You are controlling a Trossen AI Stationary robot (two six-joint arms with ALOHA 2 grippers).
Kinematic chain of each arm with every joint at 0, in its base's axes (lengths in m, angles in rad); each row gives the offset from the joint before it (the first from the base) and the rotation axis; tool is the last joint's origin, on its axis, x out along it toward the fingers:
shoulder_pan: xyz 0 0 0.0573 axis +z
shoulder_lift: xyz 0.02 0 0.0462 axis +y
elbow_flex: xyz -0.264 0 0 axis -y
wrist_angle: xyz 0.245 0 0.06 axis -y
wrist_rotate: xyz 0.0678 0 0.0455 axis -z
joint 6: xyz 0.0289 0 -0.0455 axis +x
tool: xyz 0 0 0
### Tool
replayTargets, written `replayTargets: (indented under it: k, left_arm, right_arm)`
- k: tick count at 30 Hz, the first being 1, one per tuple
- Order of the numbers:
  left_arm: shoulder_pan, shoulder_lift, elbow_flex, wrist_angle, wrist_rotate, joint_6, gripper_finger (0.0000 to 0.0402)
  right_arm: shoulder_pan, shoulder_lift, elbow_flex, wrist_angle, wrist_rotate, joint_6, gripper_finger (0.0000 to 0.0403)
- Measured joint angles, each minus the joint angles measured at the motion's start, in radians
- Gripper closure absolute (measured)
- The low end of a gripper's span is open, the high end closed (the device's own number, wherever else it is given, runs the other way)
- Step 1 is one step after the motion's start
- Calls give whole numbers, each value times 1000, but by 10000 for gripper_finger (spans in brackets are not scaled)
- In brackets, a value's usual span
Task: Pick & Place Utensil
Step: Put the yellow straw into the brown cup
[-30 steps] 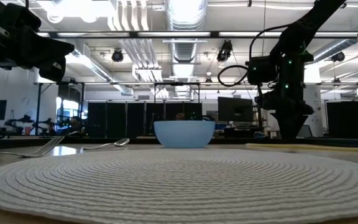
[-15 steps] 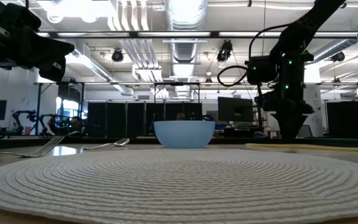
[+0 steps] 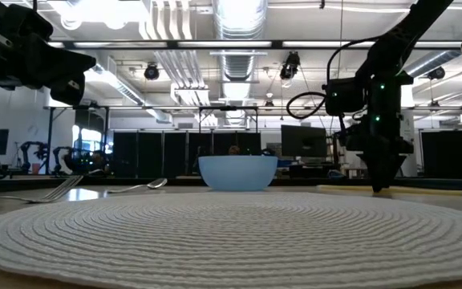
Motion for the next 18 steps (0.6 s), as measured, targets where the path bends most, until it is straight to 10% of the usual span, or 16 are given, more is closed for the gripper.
replayTargets:
  k: [18]
  left_arm:
    - [0,0,0,0,0,0,401]
  right_arm:
    - [2,2,2,0,-5,9,314]
